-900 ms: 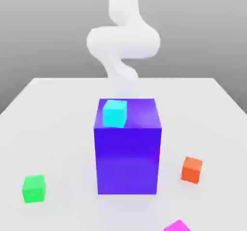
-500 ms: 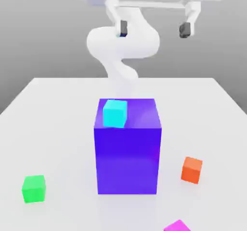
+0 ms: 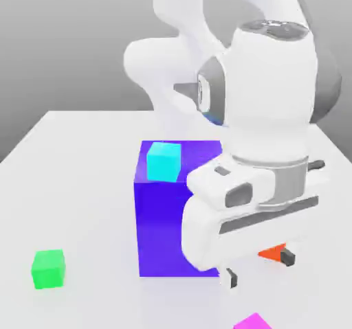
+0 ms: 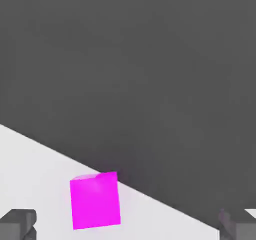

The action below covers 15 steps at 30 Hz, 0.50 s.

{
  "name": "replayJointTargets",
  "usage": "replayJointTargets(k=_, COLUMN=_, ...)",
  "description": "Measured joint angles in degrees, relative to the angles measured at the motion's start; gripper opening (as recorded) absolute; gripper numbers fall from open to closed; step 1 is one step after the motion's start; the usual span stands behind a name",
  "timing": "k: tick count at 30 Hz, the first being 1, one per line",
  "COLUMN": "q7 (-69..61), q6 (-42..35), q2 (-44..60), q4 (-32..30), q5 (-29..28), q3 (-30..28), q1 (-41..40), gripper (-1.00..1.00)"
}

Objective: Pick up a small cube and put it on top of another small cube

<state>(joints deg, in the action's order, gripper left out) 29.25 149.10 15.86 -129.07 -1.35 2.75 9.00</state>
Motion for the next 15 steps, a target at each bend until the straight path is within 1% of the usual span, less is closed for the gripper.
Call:
replayJointTargets(k=3, q7=-0.8, q6=2.3, q2=6.2, q4=0.5, q5=-1.0, q3=0.3, q1=0.6, gripper=0.00)
replayJointTargets(k=6, q7=-0.6, q6=6.7, q2=12.5, q4=1.7, q5=-1.6, q3=-0.2, q1=1.1, gripper=0.00)
replayJointTargets(k=7, q7=-0.5, q6=8.1, q2=14.3, q4=2.1, q5=-1.8, q3=-0.4, q1=1.2, gripper=-1.00)
replayJointTargets(k=13, q7=-0.4, q6=8.8, q2=15.3, q4=2.3, q5=-1.8, q3=-0.4, q1=1.3, gripper=-1.00)
replayJointTargets(k=15, q7=-0.6, q6=7.3, q2=13.4, q4=1.8, q5=-1.7, q3=-0.3, q1=1.2, gripper=-1.00)
